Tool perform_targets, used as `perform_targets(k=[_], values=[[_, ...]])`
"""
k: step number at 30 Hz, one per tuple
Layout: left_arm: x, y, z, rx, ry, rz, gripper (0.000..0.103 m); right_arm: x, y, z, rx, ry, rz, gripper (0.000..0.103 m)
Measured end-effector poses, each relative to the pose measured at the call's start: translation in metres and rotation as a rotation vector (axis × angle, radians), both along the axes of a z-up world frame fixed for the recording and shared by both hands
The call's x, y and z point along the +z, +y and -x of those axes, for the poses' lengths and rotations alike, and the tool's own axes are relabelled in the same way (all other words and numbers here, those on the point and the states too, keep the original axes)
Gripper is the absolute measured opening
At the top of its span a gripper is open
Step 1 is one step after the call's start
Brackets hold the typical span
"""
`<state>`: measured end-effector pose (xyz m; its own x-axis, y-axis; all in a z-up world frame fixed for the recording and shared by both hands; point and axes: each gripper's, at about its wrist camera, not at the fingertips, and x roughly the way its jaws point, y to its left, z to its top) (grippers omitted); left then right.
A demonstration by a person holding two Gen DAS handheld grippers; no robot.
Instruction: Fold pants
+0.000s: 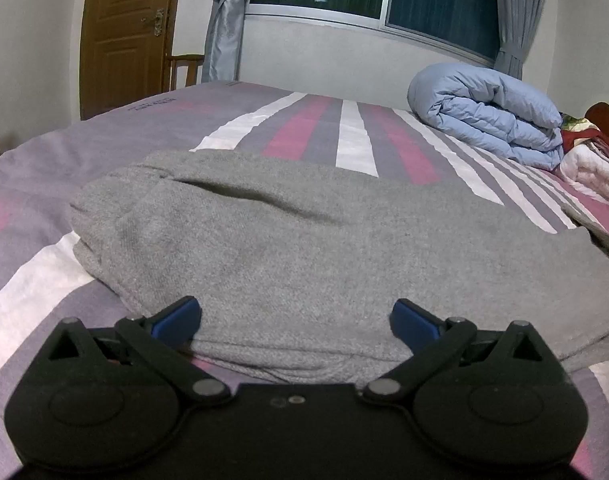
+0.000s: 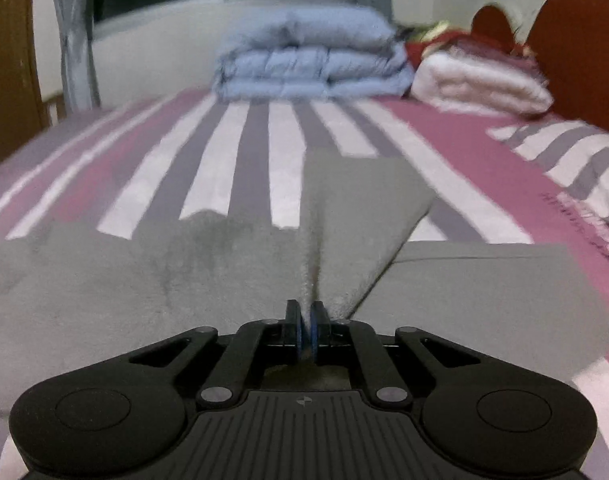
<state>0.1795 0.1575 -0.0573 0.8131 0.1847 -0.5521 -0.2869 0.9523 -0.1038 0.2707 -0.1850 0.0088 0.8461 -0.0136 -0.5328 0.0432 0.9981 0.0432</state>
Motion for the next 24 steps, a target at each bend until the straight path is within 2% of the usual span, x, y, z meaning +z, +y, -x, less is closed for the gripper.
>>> perform_targets(k=[3, 6, 9, 11, 12, 14, 18, 21, 24], values=[[0.000, -0.001, -0.001, 0.002, 0.002, -0.005, 0.097, 0.002, -0.008, 0.034, -0.021, -0.045, -0.058, 0.005], [-0.001, -0.002, -0.002, 0.005, 0.005, -0.008, 0.097, -0.008, -0.013, 0.049, -0.045, -0.015, -0.093, 0.005], [0.000, -0.004, -0.003, 0.009, 0.008, -0.014, 0.097, -0.029, -0.029, 0.049, -0.091, 0.025, -0.174, 0.015], [0.000, -0.004, -0.004, 0.010, 0.006, -0.014, 0.096, -0.019, -0.024, 0.055, -0.083, -0.002, -0.120, 0.030], [-0.001, -0.004, -0.003, 0.010, 0.004, -0.013, 0.096, -0.010, -0.019, 0.060, -0.080, -0.047, -0.070, 0.041], [-0.001, -0.003, -0.004, 0.009, 0.003, -0.011, 0.097, 0.003, -0.011, 0.061, -0.048, -0.087, 0.000, 0.043], [-0.002, -0.003, -0.004, 0.010, 0.003, -0.012, 0.097, 0.016, 0.005, 0.037, 0.041, -0.066, 0.108, 0.043], [-0.001, -0.002, -0.003, 0.018, -0.004, -0.009, 0.097, 0.014, 0.019, 0.013, 0.101, -0.027, 0.217, 0.043], [0.002, -0.001, -0.001, 0.051, -0.017, -0.028, 0.097, 0.002, 0.029, -0.004, 0.113, -0.002, 0.332, 0.043]])
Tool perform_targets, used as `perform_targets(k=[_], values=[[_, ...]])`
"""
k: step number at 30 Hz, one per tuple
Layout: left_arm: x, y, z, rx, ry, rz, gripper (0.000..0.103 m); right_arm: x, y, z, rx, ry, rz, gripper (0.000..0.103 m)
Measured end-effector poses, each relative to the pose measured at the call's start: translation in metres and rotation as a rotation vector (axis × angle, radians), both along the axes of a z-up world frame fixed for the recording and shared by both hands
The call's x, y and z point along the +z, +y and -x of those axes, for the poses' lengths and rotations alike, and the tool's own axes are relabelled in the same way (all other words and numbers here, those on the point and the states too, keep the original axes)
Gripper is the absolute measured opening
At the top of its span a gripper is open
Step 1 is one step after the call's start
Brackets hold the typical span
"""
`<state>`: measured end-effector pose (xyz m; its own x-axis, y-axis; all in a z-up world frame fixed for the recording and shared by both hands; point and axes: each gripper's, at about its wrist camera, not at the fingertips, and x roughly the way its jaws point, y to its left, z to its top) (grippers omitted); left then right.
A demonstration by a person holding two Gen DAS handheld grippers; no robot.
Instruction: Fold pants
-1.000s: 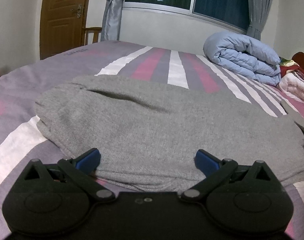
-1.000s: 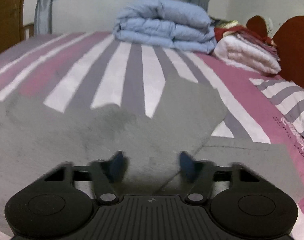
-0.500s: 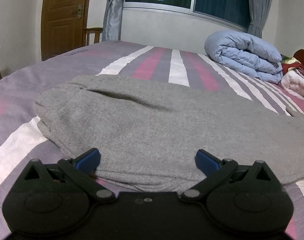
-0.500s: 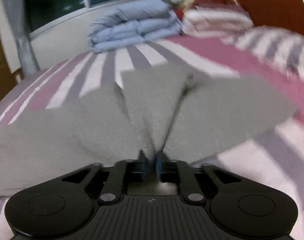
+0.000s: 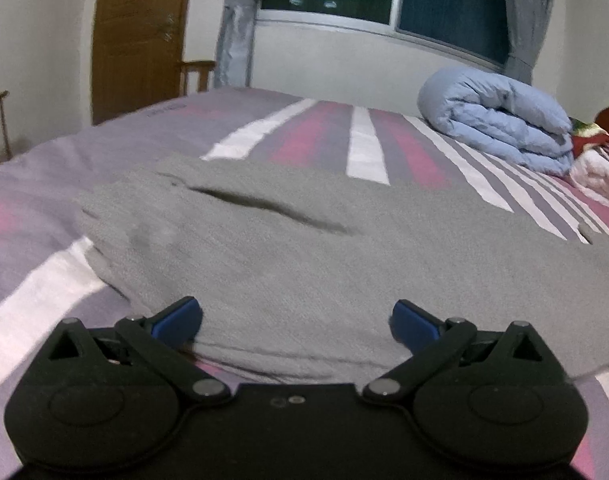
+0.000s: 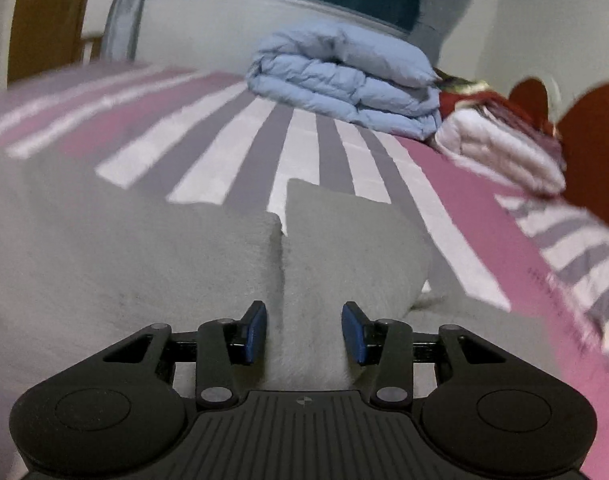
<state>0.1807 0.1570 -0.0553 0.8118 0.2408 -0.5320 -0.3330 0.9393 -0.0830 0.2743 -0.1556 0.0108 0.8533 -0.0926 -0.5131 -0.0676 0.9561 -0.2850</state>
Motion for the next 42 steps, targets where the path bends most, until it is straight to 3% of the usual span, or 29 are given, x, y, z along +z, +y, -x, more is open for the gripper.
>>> perform_targets(k=[1, 2, 3, 7, 9, 11, 13, 14, 16, 18, 22, 27, 30, 33, 35, 38, 42], values=[[0.000, 0.001, 0.000, 0.004, 0.000, -0.004, 0.097, -0.005, -0.001, -0.003, 0.001, 0.001, 0.019, 0.041], [0.000, 0.001, -0.001, 0.003, 0.007, 0.000, 0.097, -0.004, -0.005, -0.003, -0.005, -0.001, 0.004, 0.030], [-0.001, 0.000, -0.002, 0.002, 0.013, -0.005, 0.097, -0.007, -0.018, -0.006, -0.014, 0.009, -0.052, 0.005], [-0.002, -0.001, -0.003, 0.000, 0.020, -0.014, 0.097, 0.009, -0.064, 0.022, -0.119, -0.091, -0.277, 0.004], [-0.002, 0.000, -0.003, -0.001, 0.017, -0.007, 0.097, 0.009, -0.092, 0.042, -0.195, -0.111, -0.451, 0.004], [-0.003, 0.000, -0.003, -0.002, 0.019, -0.006, 0.097, -0.012, -0.128, 0.053, -0.301, -0.061, -0.638, 0.005], [-0.004, -0.001, -0.004, -0.001, 0.022, -0.012, 0.097, -0.032, -0.141, 0.052, -0.302, 0.032, -0.688, 0.010], [-0.003, -0.001, -0.004, 0.001, 0.022, -0.012, 0.097, -0.031, -0.137, 0.056, -0.268, 0.019, -0.644, 0.012], [-0.002, -0.001, -0.004, 0.009, 0.017, -0.007, 0.097, -0.017, -0.123, 0.062, -0.217, -0.025, -0.510, 0.045], [0.001, 0.000, -0.001, 0.040, -0.010, -0.002, 0.097, -0.002, -0.108, 0.065, -0.152, -0.086, -0.405, 0.063], [0.005, 0.003, 0.003, 0.089, -0.031, -0.007, 0.097, 0.010, -0.070, 0.046, -0.031, -0.103, -0.196, 0.063], [-0.001, 0.012, 0.001, 0.121, 0.011, 0.044, 0.097, -0.003, -0.036, 0.007, 0.059, -0.070, 0.076, 0.060], [-0.007, 0.025, 0.002, 0.143, 0.016, 0.137, 0.097, -0.016, -0.028, -0.019, 0.074, -0.075, 0.238, 0.056], [-0.009, 0.029, 0.004, 0.143, 0.013, 0.153, 0.097, -0.024, -0.036, -0.037, 0.097, -0.065, 0.330, 0.056], [-0.009, 0.028, 0.004, 0.143, 0.016, 0.146, 0.097, -0.026, -0.043, -0.042, 0.143, -0.030, 0.347, 0.009], [-0.009, 0.028, 0.005, 0.144, 0.016, 0.146, 0.097, -0.010, -0.072, -0.040, 0.109, -0.003, 0.161, 0.005], [-0.009, 0.027, 0.005, 0.159, 0.012, 0.137, 0.097, 0.023, -0.140, 0.001, -0.063, -0.139, -0.323, 0.005]])
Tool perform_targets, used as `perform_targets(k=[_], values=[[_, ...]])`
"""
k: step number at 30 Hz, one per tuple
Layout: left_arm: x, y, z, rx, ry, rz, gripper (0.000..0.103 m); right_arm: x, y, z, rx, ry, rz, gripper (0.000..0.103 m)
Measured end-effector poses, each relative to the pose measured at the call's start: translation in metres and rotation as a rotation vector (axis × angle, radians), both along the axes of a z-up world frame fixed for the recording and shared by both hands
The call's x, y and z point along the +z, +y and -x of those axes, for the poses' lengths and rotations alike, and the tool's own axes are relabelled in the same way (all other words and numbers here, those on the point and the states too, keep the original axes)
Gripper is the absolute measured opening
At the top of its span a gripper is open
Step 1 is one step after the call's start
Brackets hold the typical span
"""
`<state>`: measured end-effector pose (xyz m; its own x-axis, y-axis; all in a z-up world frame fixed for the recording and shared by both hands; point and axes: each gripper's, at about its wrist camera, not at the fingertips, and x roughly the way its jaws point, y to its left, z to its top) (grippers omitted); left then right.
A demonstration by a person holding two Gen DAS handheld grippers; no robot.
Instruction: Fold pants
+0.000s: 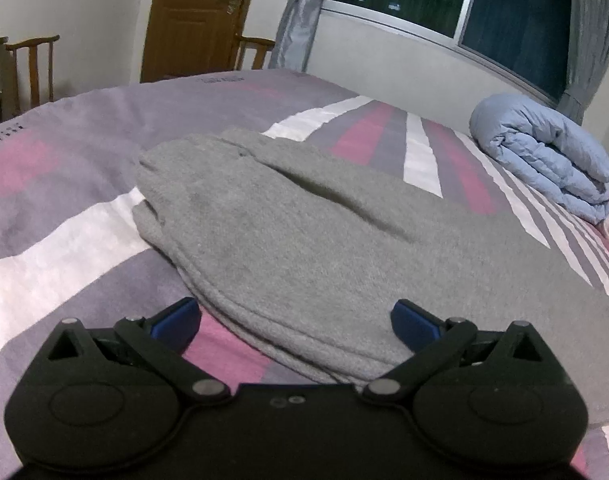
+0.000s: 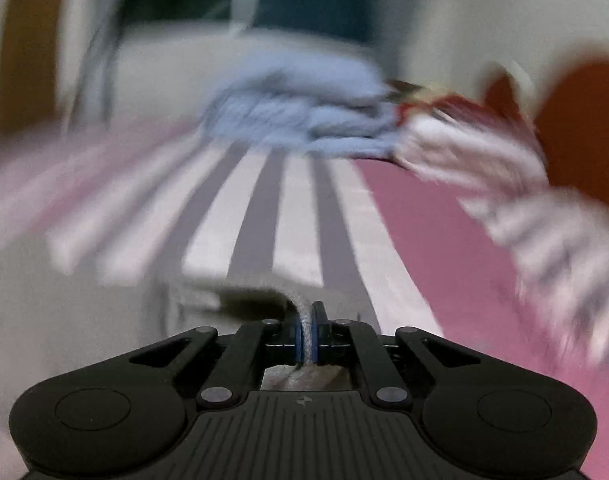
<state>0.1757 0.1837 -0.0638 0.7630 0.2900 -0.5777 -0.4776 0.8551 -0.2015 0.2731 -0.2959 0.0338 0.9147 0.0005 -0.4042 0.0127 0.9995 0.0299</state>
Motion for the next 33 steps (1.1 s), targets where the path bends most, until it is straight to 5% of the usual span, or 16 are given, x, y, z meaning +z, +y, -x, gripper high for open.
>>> perform_targets(k=[4, 7, 11, 15, 17, 18, 21, 27, 33], values=[[-0.001, 0.001, 0.000, -0.003, 0.001, 0.009, 0.097, -0.023, -0.079, 0.046, -0.204, -0.028, -0.518, 0.005], [0.000, 0.001, 0.000, -0.003, 0.001, 0.011, 0.097, -0.067, -0.113, 0.048, -0.298, 0.098, -0.692, 0.006], [0.000, 0.002, 0.001, -0.004, -0.001, 0.016, 0.097, -0.066, -0.109, 0.050, -0.239, 0.100, -0.550, 0.012], [0.000, 0.002, 0.002, -0.004, -0.001, 0.015, 0.097, -0.047, -0.105, 0.041, -0.243, 0.045, -0.406, 0.046], [0.000, 0.002, 0.002, -0.004, -0.001, 0.015, 0.097, -0.041, -0.102, 0.038, -0.241, 0.023, -0.370, 0.054], [0.000, 0.002, 0.002, -0.004, 0.000, 0.015, 0.097, -0.040, -0.104, 0.037, -0.217, 0.016, -0.377, 0.053], [0.000, 0.002, 0.002, -0.003, 0.001, 0.013, 0.097, -0.035, -0.102, 0.040, -0.179, -0.003, -0.429, 0.005], [-0.001, 0.001, 0.002, -0.003, 0.002, 0.013, 0.097, -0.056, -0.139, 0.051, -0.282, 0.002, -0.710, 0.005], [-0.001, 0.002, 0.002, -0.003, 0.003, 0.012, 0.097, -0.074, -0.150, 0.055, -0.301, 0.037, -0.773, 0.005]])
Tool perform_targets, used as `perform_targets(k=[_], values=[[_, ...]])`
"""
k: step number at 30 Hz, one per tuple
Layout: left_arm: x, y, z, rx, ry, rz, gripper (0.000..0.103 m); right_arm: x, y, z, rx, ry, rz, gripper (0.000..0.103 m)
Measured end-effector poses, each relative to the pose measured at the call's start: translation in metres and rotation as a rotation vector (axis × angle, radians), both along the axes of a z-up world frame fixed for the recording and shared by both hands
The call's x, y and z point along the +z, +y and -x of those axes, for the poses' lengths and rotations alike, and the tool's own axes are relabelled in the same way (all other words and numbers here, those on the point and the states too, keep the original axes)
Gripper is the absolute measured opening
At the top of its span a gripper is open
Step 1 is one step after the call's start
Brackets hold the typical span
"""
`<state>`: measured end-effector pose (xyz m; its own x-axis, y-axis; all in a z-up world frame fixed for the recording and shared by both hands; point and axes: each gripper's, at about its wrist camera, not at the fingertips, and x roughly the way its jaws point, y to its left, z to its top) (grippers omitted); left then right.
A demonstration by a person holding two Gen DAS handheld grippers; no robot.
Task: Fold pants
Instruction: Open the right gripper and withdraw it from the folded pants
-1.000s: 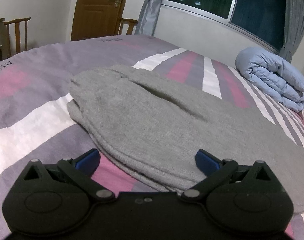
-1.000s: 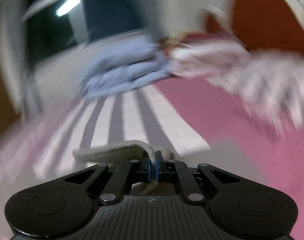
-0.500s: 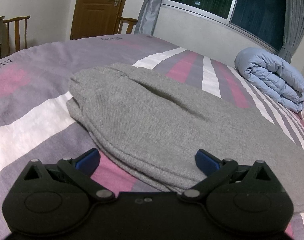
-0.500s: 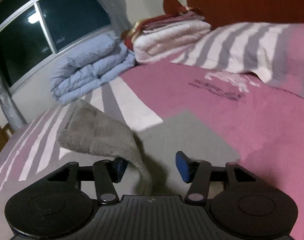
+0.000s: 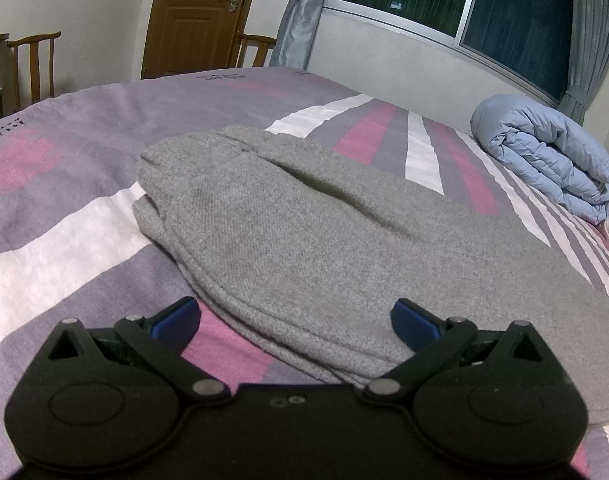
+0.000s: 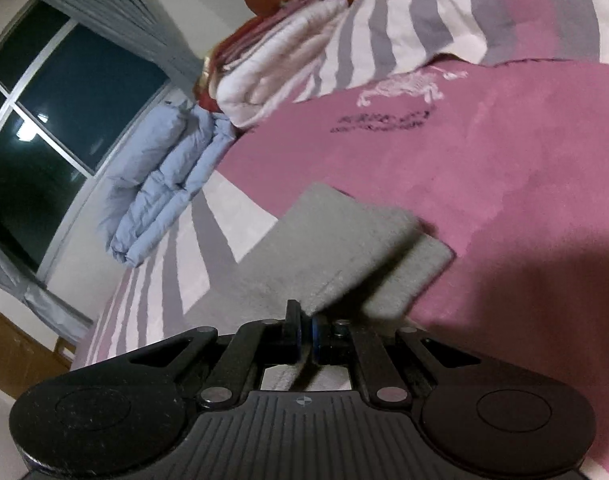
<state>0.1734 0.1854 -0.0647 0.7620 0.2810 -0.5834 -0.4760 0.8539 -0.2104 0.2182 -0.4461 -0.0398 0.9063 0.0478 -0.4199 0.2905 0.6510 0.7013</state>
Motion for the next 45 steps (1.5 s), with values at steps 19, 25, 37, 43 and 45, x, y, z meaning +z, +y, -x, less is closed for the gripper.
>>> perform_targets(k=[19, 25, 37, 43, 45], values=[[0.000, 0.000, 0.000, 0.001, 0.000, -0.001, 0.097, -0.031, -0.045, 0.031, -0.113, -0.032, -0.249, 0.008], [-0.001, -0.001, 0.000, 0.003, 0.002, -0.003, 0.097, -0.031, -0.041, 0.025, -0.114, -0.008, -0.212, 0.008], [-0.001, -0.001, 0.000, 0.003, 0.005, -0.004, 0.097, -0.013, -0.034, 0.016, -0.071, 0.015, 0.139, 0.004], [-0.001, 0.000, 0.001, 0.002, 0.005, -0.003, 0.097, -0.024, -0.054, 0.055, -0.231, -0.060, -0.041, 0.004], [-0.001, 0.000, 0.000, 0.002, 0.006, -0.004, 0.097, -0.021, -0.050, 0.060, -0.188, -0.093, -0.063, 0.004]])
